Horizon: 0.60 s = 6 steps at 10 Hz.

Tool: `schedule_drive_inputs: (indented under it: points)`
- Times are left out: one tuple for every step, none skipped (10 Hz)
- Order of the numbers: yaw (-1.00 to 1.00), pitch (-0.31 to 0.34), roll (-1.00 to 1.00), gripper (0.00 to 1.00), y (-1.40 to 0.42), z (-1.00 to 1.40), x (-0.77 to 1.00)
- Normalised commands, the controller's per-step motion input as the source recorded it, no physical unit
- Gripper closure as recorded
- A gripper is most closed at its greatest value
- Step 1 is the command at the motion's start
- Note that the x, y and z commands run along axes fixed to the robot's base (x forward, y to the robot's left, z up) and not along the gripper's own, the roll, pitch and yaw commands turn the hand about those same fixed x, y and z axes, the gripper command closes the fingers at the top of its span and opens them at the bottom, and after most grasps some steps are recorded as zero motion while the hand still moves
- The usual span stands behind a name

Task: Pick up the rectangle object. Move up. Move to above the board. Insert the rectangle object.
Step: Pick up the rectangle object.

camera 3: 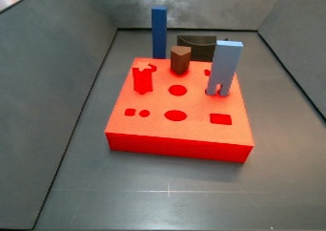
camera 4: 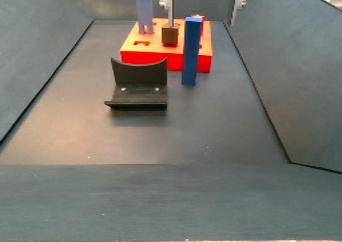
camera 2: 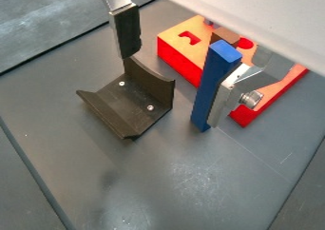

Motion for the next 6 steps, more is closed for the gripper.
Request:
schedule_drive_inputs:
  points:
    - [-0.1,0.0,0.0,0.0,-0.29,-0.05,0.25]
    - [-0.12,0.001,0.0,0.0,-0.41,-0.05,0.33]
    - [-0.13,0.061,0.06,0.0,-0.51,0.0,0.39]
    - [-0.12,0.089,0.09,0.0,-0.52,0.0,0.39]
    - [-0.09,0.063,0.08,0.0,-0.51,-0.02,0.31]
    - [-0.02,0.0,0.01,0.0,-0.4,-0.11,0.14]
